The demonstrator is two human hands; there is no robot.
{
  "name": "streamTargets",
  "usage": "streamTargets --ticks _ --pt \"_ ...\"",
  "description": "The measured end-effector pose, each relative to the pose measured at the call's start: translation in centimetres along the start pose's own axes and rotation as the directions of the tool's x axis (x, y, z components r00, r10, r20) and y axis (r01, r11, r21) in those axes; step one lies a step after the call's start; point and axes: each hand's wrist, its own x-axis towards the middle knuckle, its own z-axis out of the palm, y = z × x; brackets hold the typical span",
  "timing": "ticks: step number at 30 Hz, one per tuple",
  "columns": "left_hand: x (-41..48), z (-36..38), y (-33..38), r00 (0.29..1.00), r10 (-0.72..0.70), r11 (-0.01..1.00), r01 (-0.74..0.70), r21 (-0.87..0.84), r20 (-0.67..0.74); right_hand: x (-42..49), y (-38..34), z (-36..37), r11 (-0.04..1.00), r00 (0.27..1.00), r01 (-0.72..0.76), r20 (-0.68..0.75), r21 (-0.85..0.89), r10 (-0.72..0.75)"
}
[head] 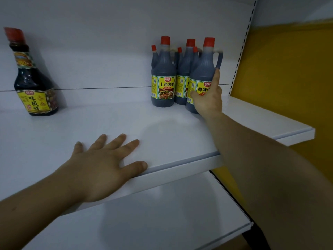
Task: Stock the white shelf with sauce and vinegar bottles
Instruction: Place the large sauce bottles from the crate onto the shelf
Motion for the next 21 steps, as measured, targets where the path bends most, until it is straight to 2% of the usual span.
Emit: streamTargets --ticks 5,16,21 --pt "0.13 0.13 -0.03 1.0 0.0 1.0 0.0 0.013 -0.01 0.24 0.29 -0.18 0.999 0.999 0.022 0.042 0.028 -0.023" --pt "0.04 -0.02 0.12 1.0 0.012 1.0 -0.012 -0.008 -0.012 0.15 0.29 -0.2 1.0 0.999 0.02 0.03 0.017 -0.02" --pt "0.18 -0.05 0.01 1.0 0.005 1.0 -0.005 -0.014 0.009 0.0 -0.56 -0.93 1.0 0.991 -0.02 0.13 -0.003 0.02"
